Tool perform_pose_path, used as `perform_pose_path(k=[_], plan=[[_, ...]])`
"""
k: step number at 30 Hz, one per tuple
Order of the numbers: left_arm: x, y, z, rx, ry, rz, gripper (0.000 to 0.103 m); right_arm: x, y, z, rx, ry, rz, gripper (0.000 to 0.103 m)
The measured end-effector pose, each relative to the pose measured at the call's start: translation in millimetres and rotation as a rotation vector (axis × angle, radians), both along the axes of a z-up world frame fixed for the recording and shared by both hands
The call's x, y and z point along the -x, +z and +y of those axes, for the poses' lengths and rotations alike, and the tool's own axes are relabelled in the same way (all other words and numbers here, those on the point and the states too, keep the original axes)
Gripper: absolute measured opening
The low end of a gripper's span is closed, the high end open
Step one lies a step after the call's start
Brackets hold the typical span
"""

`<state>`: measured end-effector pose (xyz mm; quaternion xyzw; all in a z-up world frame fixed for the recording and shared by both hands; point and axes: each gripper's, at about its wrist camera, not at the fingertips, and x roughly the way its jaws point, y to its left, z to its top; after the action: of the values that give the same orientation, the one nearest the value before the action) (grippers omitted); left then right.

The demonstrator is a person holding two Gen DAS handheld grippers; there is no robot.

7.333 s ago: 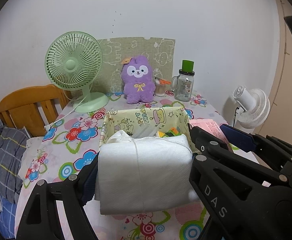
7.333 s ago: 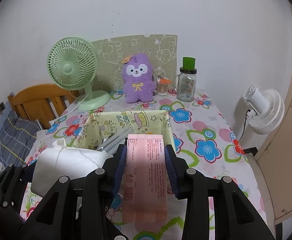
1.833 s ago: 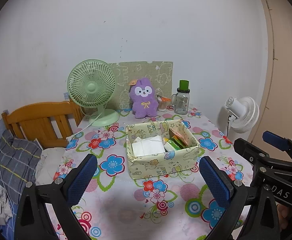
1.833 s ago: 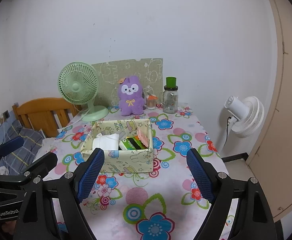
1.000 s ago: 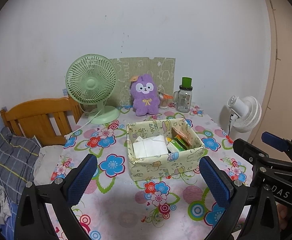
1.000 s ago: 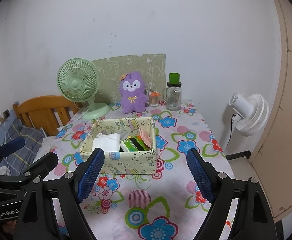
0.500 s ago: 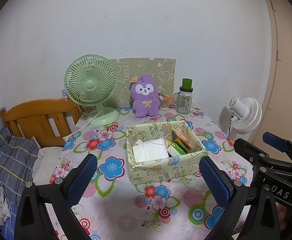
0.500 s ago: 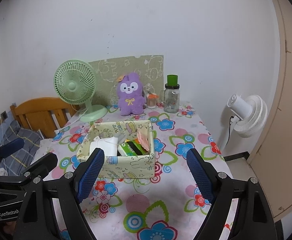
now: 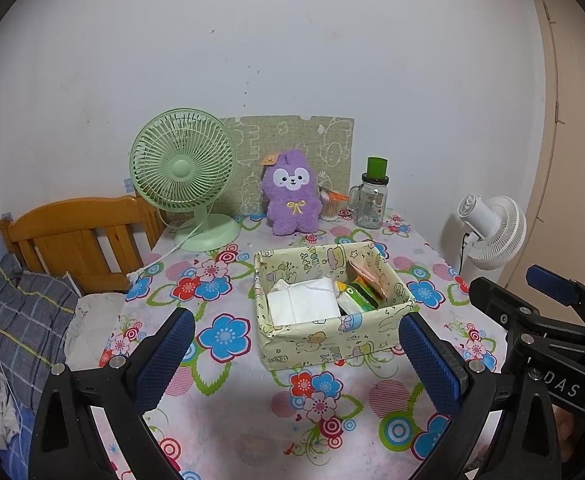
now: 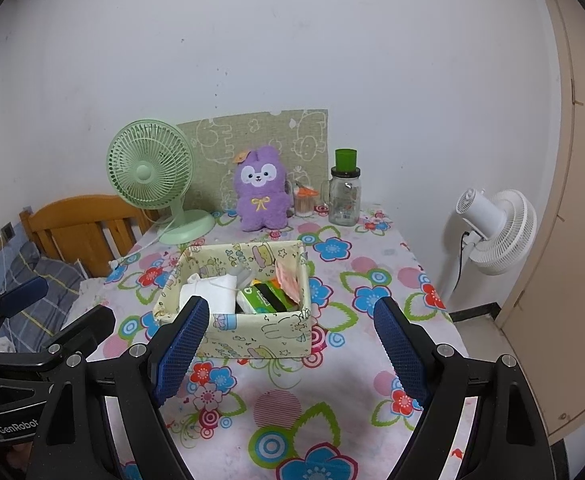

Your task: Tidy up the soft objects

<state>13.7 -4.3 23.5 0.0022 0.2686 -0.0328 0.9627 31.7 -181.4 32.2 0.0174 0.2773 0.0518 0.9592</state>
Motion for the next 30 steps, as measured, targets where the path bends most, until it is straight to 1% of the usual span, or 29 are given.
perform_pose_path(k=[30], plan=[[2.3,-2.4,0.9,0.017,-0.008,-0.002,0.103,5.7,1.6,1.5,0.029,-0.013,-0.031,0.087]])
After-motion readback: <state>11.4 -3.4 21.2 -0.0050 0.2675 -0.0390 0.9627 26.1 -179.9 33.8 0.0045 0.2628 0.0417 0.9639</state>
